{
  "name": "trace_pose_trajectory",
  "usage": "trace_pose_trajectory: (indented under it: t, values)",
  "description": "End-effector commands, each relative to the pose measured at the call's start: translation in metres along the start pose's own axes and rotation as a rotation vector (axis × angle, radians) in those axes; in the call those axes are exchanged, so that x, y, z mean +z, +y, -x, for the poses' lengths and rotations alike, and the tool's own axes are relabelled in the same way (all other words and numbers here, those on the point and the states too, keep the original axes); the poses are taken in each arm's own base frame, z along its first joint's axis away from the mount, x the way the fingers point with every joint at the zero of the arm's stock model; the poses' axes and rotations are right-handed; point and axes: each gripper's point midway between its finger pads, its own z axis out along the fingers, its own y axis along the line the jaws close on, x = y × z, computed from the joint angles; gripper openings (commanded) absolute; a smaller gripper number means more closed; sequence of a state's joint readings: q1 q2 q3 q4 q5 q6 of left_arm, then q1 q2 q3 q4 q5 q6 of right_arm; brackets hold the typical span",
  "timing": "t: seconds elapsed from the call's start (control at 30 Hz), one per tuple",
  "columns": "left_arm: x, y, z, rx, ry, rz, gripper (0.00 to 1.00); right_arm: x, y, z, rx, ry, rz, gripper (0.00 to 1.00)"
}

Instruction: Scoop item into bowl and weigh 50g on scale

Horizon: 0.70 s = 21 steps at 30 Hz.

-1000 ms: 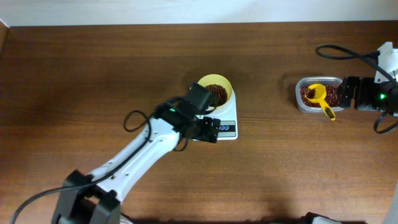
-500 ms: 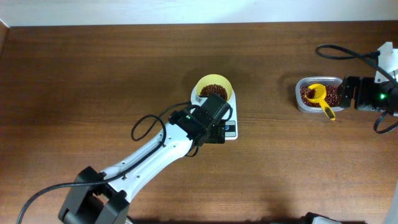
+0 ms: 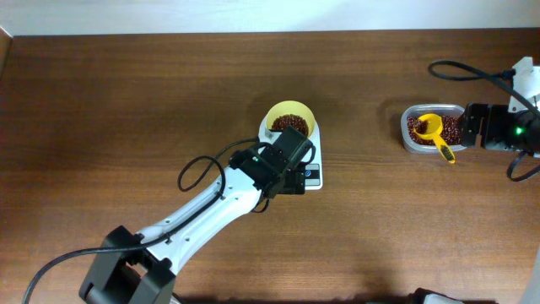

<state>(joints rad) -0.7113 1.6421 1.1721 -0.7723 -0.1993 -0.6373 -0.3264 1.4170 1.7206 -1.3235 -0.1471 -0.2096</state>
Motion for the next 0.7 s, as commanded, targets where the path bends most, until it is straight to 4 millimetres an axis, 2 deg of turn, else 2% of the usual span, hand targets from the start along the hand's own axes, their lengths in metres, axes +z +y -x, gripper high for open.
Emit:
trace_pose_trajectory:
  t: [0.0, 0.13, 0.23, 0.33, 0.37, 0.43, 0.47, 0.57, 0.67]
  values:
    - [0.004, 0.005, 0.0, -0.009, -0.009, 0.033, 0.99, -0.003, -0.001, 0.003, 0.003, -0.013, -0.005, 0.99]
    - [-0.003, 0.009, 0.006, 0.077, -0.032, 0.035, 0.99, -0.003, -0.001, 0.003, 0.003, -0.013, -0.005, 0.99]
    - [-0.028, 0.022, 0.015, 0.166, -0.073, 0.023, 0.99, -0.003, -0.001, 0.003, 0.003, -0.013, -0.005, 0.99]
    - [-0.065, 0.061, 0.012, 0.13, -0.109, 0.046, 0.99, -0.003, -0.001, 0.003, 0.002, -0.013, -0.005, 0.99]
    - [-0.081, 0.08, 0.01, 0.086, -0.158, 0.041, 0.99, -0.003, -0.001, 0.003, 0.003, -0.013, -0.005, 0.99]
    - [-0.093, 0.098, 0.005, 0.036, -0.223, 0.029, 0.99, -0.003, -0.001, 0.003, 0.003, -0.013, -0.005, 0.99]
    - [-0.097, 0.107, 0.001, 0.018, -0.271, 0.017, 0.99, -0.003, -0.001, 0.003, 0.003, -0.013, -0.005, 0.99]
    - [-0.097, 0.117, -0.005, 0.016, -0.416, -0.033, 0.99, -0.003, -0.001, 0.003, 0.002, -0.013, -0.005, 0.99]
    - [-0.101, 0.12, 0.0, 0.094, -0.628, -0.119, 0.99, -0.003, -0.001, 0.003, 0.003, -0.013, -0.005, 0.99]
